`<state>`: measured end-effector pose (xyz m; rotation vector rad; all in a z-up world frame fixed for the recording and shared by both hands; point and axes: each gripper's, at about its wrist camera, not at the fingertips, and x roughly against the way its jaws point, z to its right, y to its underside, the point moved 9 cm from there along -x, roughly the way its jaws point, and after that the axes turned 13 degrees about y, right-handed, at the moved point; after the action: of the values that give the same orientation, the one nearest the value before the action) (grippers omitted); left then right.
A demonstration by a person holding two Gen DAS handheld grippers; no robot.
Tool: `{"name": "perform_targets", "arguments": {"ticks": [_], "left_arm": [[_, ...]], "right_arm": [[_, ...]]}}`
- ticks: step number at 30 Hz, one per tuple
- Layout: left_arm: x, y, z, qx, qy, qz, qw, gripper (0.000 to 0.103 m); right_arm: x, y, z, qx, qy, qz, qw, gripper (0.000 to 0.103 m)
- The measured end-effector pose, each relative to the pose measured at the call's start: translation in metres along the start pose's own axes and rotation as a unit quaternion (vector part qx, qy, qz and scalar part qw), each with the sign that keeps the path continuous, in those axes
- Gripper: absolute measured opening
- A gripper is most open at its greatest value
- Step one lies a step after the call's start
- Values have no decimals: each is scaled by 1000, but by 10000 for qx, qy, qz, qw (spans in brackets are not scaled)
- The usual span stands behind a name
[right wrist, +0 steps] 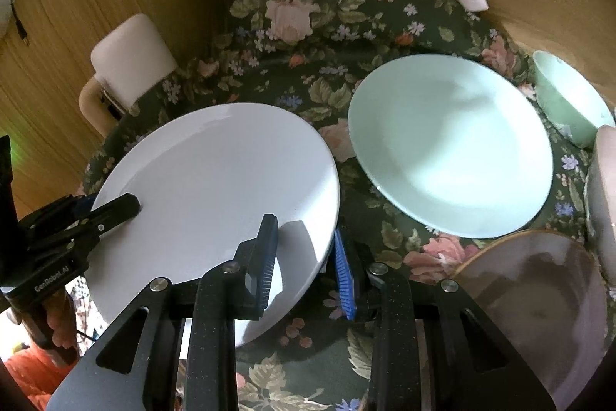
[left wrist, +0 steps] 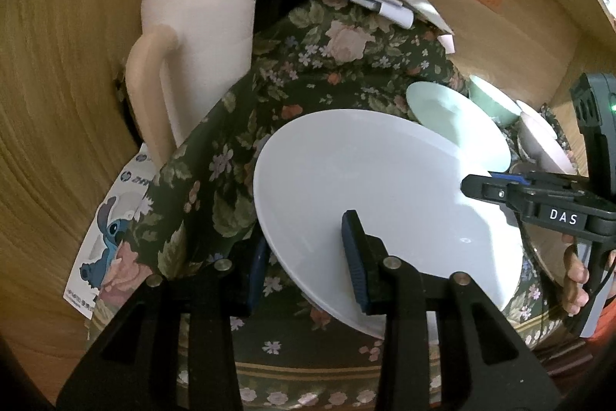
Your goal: Organize plates and bowls
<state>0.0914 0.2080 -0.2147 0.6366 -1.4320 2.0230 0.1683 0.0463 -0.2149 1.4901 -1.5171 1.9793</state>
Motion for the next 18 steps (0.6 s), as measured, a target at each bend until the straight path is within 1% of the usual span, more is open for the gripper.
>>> {"name": "perform_targets", "arguments": {"ticks": [12, 18], "left_arm": [[7, -21, 37, -315, 112, 243, 9991, 37], [7, -27, 63, -469, 258, 312, 9981, 37]], "right_arm": [[34, -3, 31, -296, 49, 453, 9985, 24], [52, 2, 50, -500, 88, 628, 9967, 24]]}}
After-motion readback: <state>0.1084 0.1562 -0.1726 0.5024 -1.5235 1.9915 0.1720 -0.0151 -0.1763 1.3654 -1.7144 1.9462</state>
